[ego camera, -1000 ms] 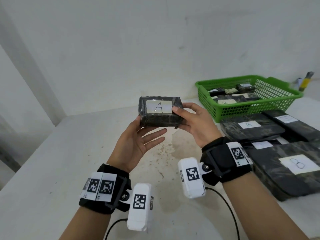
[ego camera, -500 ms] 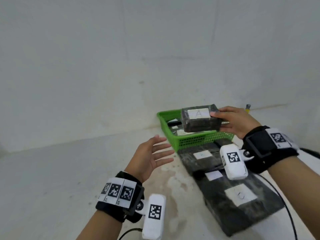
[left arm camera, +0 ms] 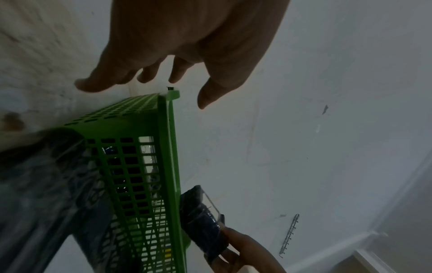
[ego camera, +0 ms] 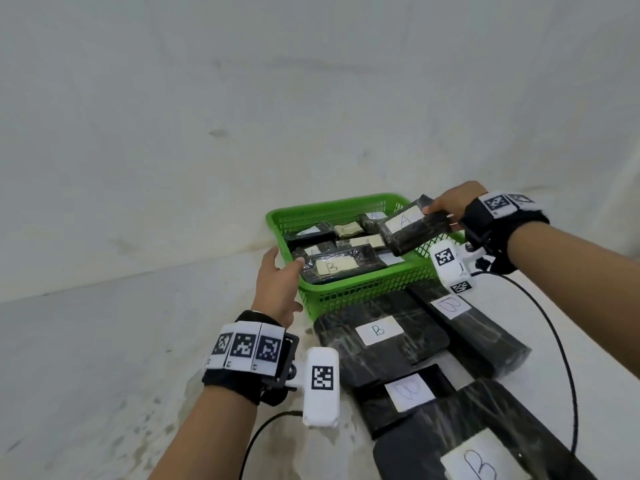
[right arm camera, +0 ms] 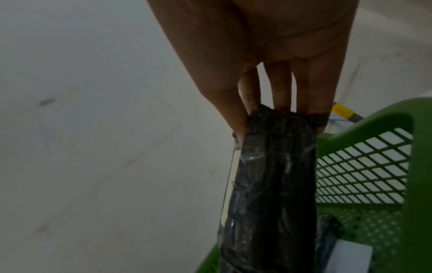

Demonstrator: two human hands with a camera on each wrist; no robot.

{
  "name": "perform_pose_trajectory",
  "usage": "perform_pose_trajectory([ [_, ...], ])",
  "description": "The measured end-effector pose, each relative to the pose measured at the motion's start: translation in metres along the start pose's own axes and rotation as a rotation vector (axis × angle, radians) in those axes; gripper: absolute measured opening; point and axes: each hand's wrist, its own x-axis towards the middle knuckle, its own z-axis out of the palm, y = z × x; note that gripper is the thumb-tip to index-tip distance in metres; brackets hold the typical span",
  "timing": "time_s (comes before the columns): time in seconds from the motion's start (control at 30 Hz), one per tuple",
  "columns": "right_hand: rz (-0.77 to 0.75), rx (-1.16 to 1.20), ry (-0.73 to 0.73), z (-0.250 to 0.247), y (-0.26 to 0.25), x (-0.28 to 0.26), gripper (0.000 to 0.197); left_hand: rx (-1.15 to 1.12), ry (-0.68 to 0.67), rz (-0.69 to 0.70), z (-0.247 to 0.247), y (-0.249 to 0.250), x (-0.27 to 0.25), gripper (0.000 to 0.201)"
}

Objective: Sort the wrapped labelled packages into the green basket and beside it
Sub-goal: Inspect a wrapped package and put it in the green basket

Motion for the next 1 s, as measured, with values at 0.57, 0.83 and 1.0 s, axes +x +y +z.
perform_pose_trajectory([
  [0.57,0.019,-0.274,-0.182,0.032,0.018,0.040,0.027,-0.091,-0.053,0.103,-0.012,-0.018,0.019,0.052],
  [0.83,0.055,-0.258,-0.372,0.034,0.033,0.034,0.005,-0.098,-0.056,0.110,-0.012,-0.020,0.022,0.054],
  [1.0,0.021,-0.263,-0.410,0.036,0.035,0.036,0.038,-0.083,-0.044,0.116,-0.013,-0.020,0.022,0.054],
])
